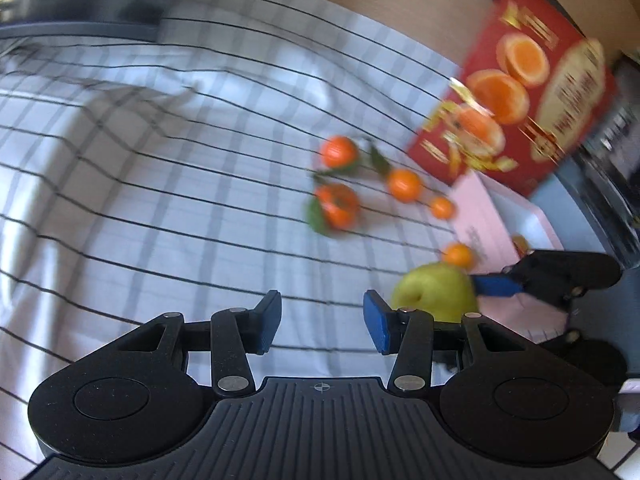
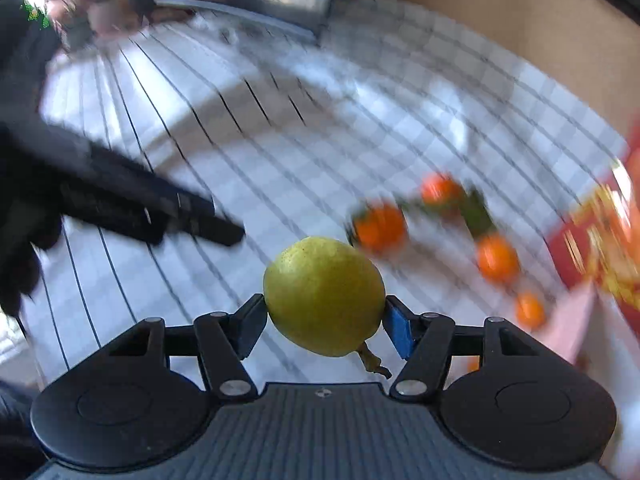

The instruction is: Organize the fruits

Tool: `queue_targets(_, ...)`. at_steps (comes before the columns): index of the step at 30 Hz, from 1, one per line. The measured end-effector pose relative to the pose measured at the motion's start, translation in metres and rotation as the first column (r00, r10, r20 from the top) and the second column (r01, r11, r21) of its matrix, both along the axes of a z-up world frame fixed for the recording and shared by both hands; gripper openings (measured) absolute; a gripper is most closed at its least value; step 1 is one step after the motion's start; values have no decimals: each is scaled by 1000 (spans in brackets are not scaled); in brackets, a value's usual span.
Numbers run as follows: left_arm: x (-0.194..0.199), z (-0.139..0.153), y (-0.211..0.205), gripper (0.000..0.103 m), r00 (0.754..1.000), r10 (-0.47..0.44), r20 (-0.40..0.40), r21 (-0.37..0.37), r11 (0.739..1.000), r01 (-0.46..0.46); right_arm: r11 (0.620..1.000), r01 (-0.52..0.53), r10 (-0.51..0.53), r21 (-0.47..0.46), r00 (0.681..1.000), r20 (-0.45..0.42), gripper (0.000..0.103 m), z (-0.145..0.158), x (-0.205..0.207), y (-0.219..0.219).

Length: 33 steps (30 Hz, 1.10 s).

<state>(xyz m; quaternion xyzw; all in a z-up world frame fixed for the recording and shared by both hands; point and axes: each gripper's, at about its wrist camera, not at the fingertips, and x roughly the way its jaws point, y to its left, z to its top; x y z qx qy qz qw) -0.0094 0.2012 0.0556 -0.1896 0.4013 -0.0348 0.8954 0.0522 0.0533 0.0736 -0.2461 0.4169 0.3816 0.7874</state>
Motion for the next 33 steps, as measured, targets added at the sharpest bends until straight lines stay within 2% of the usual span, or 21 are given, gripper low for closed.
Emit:
queue_targets(7,1,11,-58,50,990,-139,4,42,989,139,999,23,-22,-31,999,41,64,-11,-39,-38)
queue_targets(15,3,11,-91,50,981,-196,1,104,975,195,999,10,-5,-50,993,115,64,-24,-55,-40)
queue_targets(25,4,13,-99,52,974,-225,18,152,964,220,989,130,-135,66,988,76,65,-18,-59,-62)
queue_targets(29,6,13,-100,52,972,-232,21,165,960,225,960,236,-244,148,969,36,70,-6,-62,-93)
queue_targets(33,7,12,-97,52,975,-220,27,171,962,213,884,375,-371,278,926,-71,69,0,-57,-125)
